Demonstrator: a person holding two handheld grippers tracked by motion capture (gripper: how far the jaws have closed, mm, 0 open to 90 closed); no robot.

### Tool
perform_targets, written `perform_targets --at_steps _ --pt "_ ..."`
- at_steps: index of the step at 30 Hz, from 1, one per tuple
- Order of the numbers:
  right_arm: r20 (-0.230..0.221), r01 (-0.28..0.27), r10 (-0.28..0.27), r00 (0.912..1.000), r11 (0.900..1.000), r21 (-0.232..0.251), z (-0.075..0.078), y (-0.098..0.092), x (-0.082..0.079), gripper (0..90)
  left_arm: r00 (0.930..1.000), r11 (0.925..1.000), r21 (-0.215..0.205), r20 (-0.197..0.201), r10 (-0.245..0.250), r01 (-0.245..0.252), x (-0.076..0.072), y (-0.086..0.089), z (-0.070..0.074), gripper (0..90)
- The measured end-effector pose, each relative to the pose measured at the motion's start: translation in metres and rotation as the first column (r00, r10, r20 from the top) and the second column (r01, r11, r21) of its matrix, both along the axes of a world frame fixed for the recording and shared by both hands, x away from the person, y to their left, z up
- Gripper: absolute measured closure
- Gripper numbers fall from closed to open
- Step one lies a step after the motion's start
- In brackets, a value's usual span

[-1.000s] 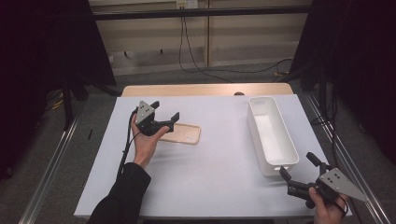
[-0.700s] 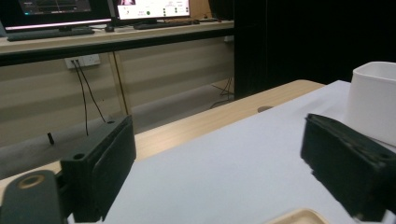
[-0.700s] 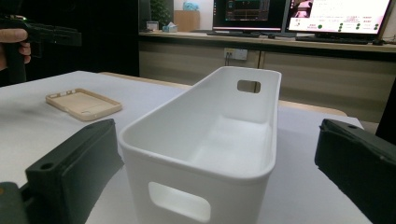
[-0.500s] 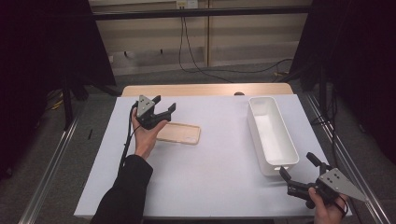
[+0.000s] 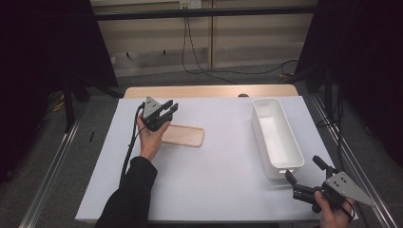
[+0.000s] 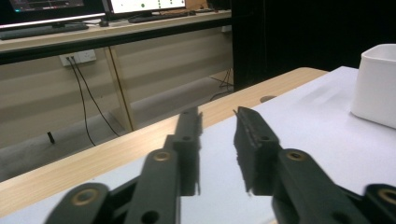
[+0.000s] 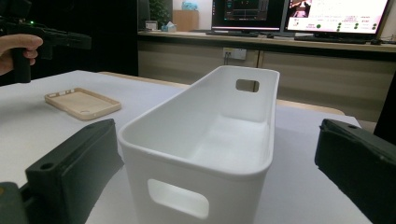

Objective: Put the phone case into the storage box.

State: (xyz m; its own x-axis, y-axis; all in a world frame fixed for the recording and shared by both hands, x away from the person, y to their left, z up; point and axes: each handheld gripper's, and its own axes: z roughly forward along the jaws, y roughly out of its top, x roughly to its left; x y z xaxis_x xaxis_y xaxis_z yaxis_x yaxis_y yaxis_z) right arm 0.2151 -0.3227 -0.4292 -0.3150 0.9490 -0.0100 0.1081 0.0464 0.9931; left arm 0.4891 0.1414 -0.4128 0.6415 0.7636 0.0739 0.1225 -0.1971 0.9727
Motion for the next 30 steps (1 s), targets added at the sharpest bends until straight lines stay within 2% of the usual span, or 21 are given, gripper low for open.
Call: perform_targets --at_steps 6,10,13,16,18,19,20,21,23,24,26,27,29,30 --pt "-0.002 -0.001 0.001 1.0000 1.000 -0.002 0.000 0.000 -0.001 0.0 0.9991 0.9979 0.059 -0.036 -0.024 0.026 0.002 -0.006 -0.002 84.3" --pt "-0.001 0.000 0.000 1.0000 1.000 -0.001 0.000 0.000 -0.001 0.0 0.9977 0.9966 0.068 -0.051 -0.044 0.047 0.002 -0.012 -0.003 89.9" --pt "-0.001 -0.001 0.001 1.0000 1.000 0.000 0.000 -0.001 -0.001 0.0 0.9969 0.9967 0.063 -0.063 -0.047 0.051 0.004 -0.015 -0.001 90.0" --pt "0.000 -0.002 0.002 1.0000 1.000 0.000 0.000 -0.001 -0.001 0.0 0.9932 0.9976 0.046 -0.106 -0.047 0.052 0.006 -0.015 0.001 90.0" --pt "-0.002 -0.003 0.003 1.0000 1.000 -0.002 0.000 -0.001 -0.002 0.0 0.9876 0.9975 0.043 -0.150 -0.049 0.056 0.008 -0.014 0.003 90.0" --pt "-0.004 -0.004 0.004 1.0000 1.000 -0.001 0.000 0.000 -0.002 0.0 0.9861 0.9977 0.039 -0.159 -0.048 0.055 0.009 -0.013 0.003 90.0" --pt "-0.003 -0.006 0.006 1.0000 1.000 -0.002 0.000 0.000 -0.002 0.0 0.9841 0.9970 0.061 -0.174 -0.036 0.048 0.010 -0.013 0.004 90.0" --pt "-0.001 -0.004 0.004 1.0000 1.000 -0.002 0.000 0.000 -0.002 0.0 0.9835 0.9971 0.066 -0.179 -0.025 0.037 0.011 -0.013 0.005 90.0" --pt "-0.002 -0.004 0.004 1.0000 1.000 -0.002 0.000 0.000 -0.002 0.0 0.9766 0.9978 0.054 -0.214 -0.027 0.039 0.013 -0.011 0.006 90.0" --pt "-0.002 -0.004 0.004 1.0000 1.000 -0.002 0.000 0.000 -0.002 0.0 0.9753 0.9979 0.056 -0.220 -0.019 0.032 0.014 -0.010 0.007 90.0" --pt "-0.002 -0.006 0.006 1.0000 1.000 -0.001 0.000 0.000 -0.002 0.0 0.9659 0.9978 0.057 -0.258 -0.019 0.034 0.016 -0.009 0.008 90.0" --pt "-0.003 -0.007 0.007 1.0000 1.000 -0.001 0.000 0.000 -0.002 0.0 0.9631 0.9971 0.069 -0.269 -0.013 0.032 0.017 -0.009 0.008 90.0" --pt "-0.003 -0.007 0.007 1.0000 1.000 -0.001 0.000 0.000 -0.002 0.0 0.9619 0.9968 0.073 -0.273 -0.011 0.032 0.019 -0.008 0.008 90.0" --pt "-0.002 -0.009 0.009 1.0000 1.000 -0.002 0.000 -0.001 -0.002 0.0 0.9537 0.9975 0.065 -0.301 -0.005 0.026 0.021 -0.006 0.008 90.0"
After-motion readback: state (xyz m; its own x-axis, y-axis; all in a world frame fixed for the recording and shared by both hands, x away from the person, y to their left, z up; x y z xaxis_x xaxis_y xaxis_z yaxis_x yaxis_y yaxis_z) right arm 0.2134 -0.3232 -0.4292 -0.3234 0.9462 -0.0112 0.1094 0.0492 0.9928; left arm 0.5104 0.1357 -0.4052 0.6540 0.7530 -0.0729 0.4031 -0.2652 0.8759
